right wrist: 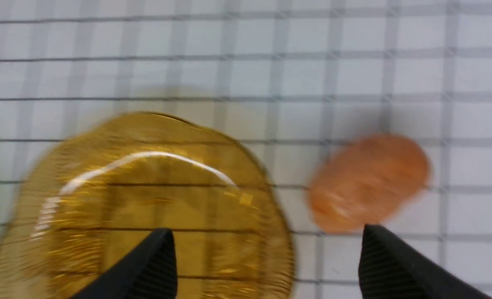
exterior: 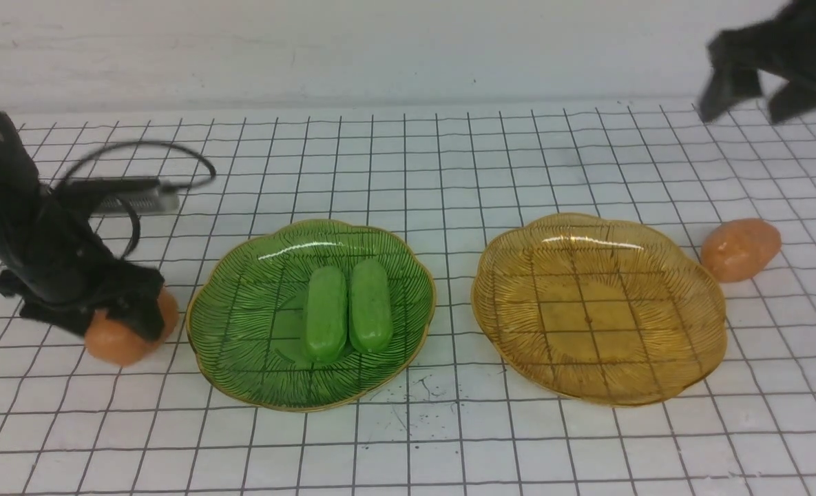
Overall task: Put different types of vegetables on the plate.
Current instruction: 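Pick up the potato beside the plates and place it on a plate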
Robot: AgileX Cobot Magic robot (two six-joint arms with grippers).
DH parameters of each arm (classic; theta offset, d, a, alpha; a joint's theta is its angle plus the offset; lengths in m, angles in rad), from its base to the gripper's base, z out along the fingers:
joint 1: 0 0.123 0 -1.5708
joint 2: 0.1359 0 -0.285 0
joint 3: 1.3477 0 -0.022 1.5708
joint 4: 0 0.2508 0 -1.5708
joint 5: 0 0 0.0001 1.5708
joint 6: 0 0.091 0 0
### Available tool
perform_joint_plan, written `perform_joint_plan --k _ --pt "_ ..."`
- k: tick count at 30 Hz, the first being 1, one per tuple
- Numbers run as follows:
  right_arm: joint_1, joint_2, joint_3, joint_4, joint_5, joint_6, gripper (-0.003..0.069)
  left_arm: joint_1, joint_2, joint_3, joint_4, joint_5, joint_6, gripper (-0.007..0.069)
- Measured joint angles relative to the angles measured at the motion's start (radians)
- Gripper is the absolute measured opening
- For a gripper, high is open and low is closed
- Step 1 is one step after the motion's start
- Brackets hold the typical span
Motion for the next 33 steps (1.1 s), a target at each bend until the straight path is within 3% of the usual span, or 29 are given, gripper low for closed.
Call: perform_joint_plan --k 3,8,13,18,23,33 --pt "-0.054 0.025 0.007 -0.007 0.001 0.035 0.0535 -0.074 -0.052 -0.032 -0.064 0.0 0.038 0.0517" --pt "-0.113 0.08 0.007 0.02 -0.002 0.06 0.0535 -0.286 -0.068 -0.076 -0.188 -0.034 0.073 0.0517" --pt "-0.172 0.16 0.008 0.101 -0.008 0.147 0.0535 -0.543 -0.008 -0.107 -0.274 -0.2 0.073 0.0517" --pt "-0.185 0.227 0.008 0.12 -0.012 0.194 0.0535 -0.703 0.111 -0.16 -0.28 -0.366 0.073 0.0517" --pt "-0.185 0.288 0.009 0.18 -0.018 0.221 0.0535 -0.771 0.234 -0.233 -0.281 -0.423 0.073 0.0517" --pt "-0.185 0.334 0.009 0.243 -0.066 0.224 0.0535 -0.775 0.342 -0.272 -0.281 -0.424 0.069 0.0531"
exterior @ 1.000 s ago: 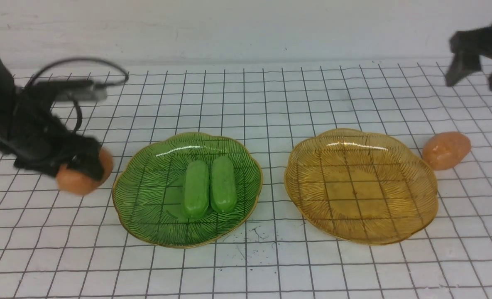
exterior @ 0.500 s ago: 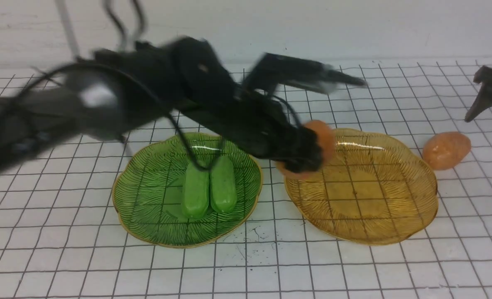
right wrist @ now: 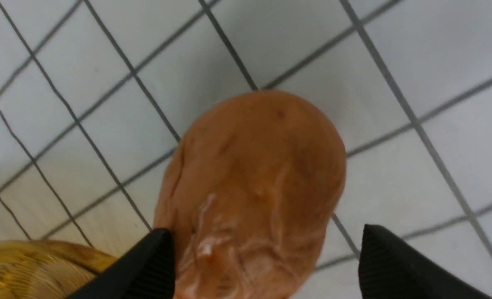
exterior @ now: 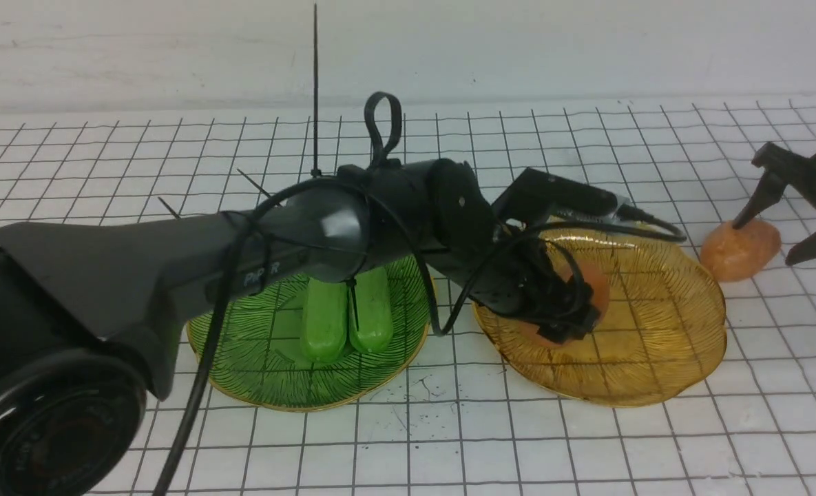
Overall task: Put different types of vegetables on the plate.
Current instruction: 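Pick up the potato beside the plates and place it on a plate, then put the potato onto the plate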
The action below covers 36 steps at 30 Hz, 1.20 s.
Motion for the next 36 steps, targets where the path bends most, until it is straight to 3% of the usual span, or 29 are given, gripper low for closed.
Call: perform_joint_plan --k 5,10,11,14,16,22,25,36 --pt "0.0 0.04 -0.002 0.078 -0.037 0.0 0.0537 0.0 0.007 -0.001 0.0 0.037 -0.003 0.0627" --pt "0.0 0.047 -0.005 0.09 -0.041 -0.012 0.0531 0.0 0.007 -0.005 0.001 0.06 -0.008 0.0633" --pt "0.0 0.048 -0.012 0.087 -0.037 -0.037 0.0498 0.003 0.005 -0.017 0.001 0.081 -0.026 0.0619" --pt "0.0 0.049 -0.047 0.05 -0.007 -0.08 0.0469 0.021 -0.013 -0.044 0.02 0.138 -0.076 0.0526" --pt "0.0 0.047 -0.087 0.018 0.025 -0.099 0.0393 0.041 -0.036 -0.069 0.05 0.182 -0.107 0.0439" --pt "0.019 -0.059 -0.163 -0.021 0.04 -0.119 0.0398 0.141 -0.163 -0.13 0.222 0.335 -0.194 0.0062" --pt "0.069 -0.169 -0.165 -0.051 0.042 -0.121 0.0398 0.2 -0.244 -0.133 0.278 0.39 -0.215 0.0001" --pt "0.316 -0.316 0.139 -0.18 0.055 -0.126 0.0398 0.306 -0.42 -0.132 0.341 0.608 -0.206 -0.0008"
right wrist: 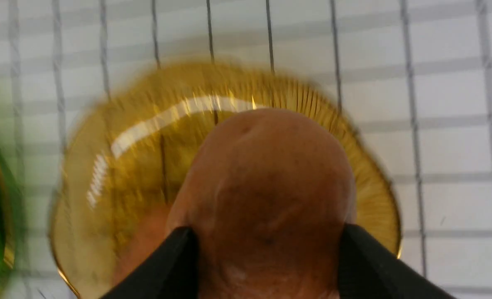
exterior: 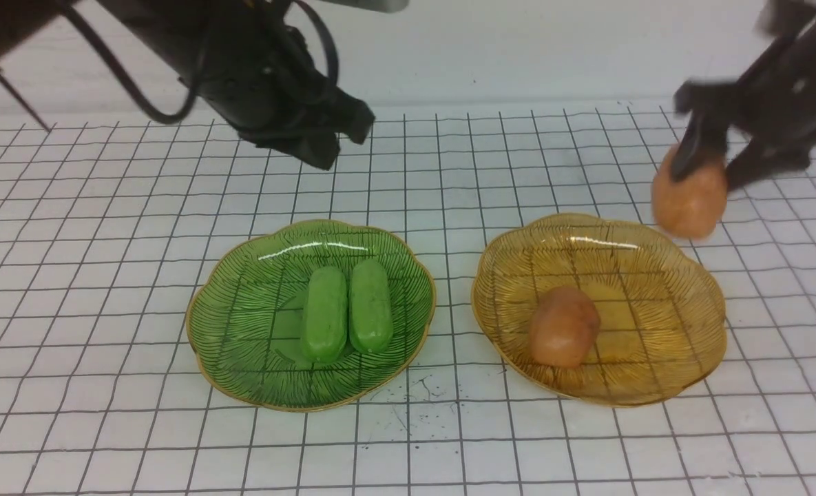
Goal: Put different types of vegetables on the plate.
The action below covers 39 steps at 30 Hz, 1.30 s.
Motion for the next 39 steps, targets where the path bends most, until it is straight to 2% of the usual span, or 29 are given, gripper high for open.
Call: perform_joint_plan --k 6,11,14,17,20,23,27,29,31,34,35,36,37,38,39 --pt "0.066 0.076 0.047 -0.031 -0.003 -0.003 0.0398 0.0 -0.074 0.074 -0.01 0.055 0.027 -0.0008" --pt "0.078 0.126 0.048 -0.037 -0.009 -0.003 0.0402 0.0 -0.152 0.178 -0.013 0.048 0.027 -0.0008" --pt "0.078 0.126 0.048 -0.02 -0.011 -0.003 0.0446 0.0 -0.224 0.259 -0.009 0.035 0.029 -0.0008" --pt "0.08 0.093 0.048 -0.017 -0.011 -0.003 0.0537 0.0 -0.322 0.349 0.005 0.016 0.029 -0.0008" --pt "0.081 0.051 0.048 -0.019 -0.011 -0.003 0.0566 0.0 -0.408 0.415 0.01 0.002 0.029 -0.0008" --pt "0.082 -0.043 0.048 -0.02 -0.011 -0.009 0.0562 0.0 -0.497 0.464 0.015 -0.02 0.03 -0.0008" --pt "0.082 -0.24 0.048 -0.02 -0.008 -0.026 0.0484 0.0 -0.599 0.498 0.027 -0.048 0.026 -0.0008" --pt "0.082 -0.355 0.048 -0.021 -0.004 -0.047 0.0414 0.0 -0.654 0.514 0.03 -0.071 0.019 -0.0008" --pt "0.082 -0.514 0.048 -0.028 0.004 -0.075 0.0294 0.0 -0.72 0.544 0.031 -0.114 0.0 -0.0008" --pt "0.082 -0.675 0.066 -0.039 -0.008 -0.107 0.0162 0.0 -0.77 0.579 0.031 -0.161 -0.012 -0.0008" --pt "0.082 -0.759 0.093 -0.047 -0.036 -0.121 0.01 0.0 -0.797 0.599 0.031 -0.182 -0.015 -0.0008" --pt "0.082 -0.773 0.104 -0.05 -0.051 -0.124 0.009 0.0 -0.801 0.607 0.031 -0.187 -0.016 -0.0008" --pt "0.082 -0.888 0.168 -0.063 -0.133 -0.143 0.0031 0.0 -0.837 0.642 0.031 -0.229 -0.018 -0.0008" --pt "0.082 -0.904 0.178 -0.066 -0.145 -0.147 0.0027 0.0 -0.841 0.651 0.031 -0.233 -0.018 -0.0008" --pt "0.082 -1.027 0.261 -0.082 -0.235 -0.16 0.0004 0.0 -0.866 0.681 0.031 -0.263 -0.018 -0.0008"
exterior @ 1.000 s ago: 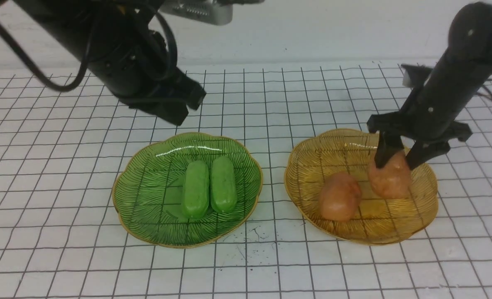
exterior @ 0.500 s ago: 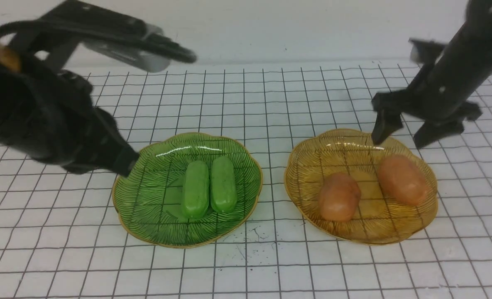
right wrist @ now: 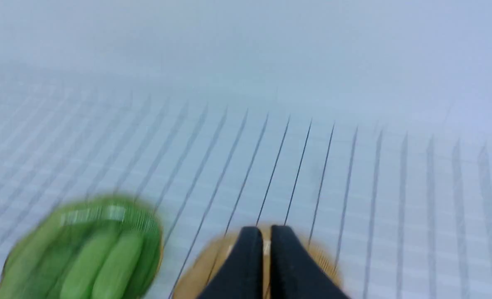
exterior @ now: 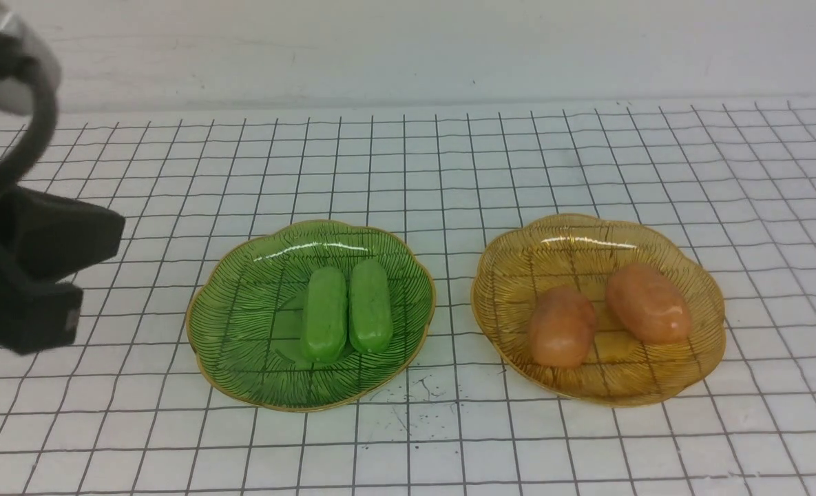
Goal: Put different types of vegetables on the plate.
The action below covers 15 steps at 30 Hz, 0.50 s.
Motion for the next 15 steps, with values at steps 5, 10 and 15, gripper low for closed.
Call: perform_joint_plan --k 5,10,15 --pt "0.0 -0.43 0.444 -0.006 -0.424 0.001 -0.0013 0.0 -0.056 0.092 0.0 -0.058 -0.001 -0.0008" --pt "0.0 -0.749 0.783 -0.013 -0.663 0.014 -0.0013 0.0 -0.058 0.131 0.0 -0.075 -0.001 -0.0008" --pt "0.0 -0.89 0.947 -0.013 -0.792 0.023 -0.0014 0.0 -0.061 0.134 -0.029 -0.106 -0.001 -0.0008"
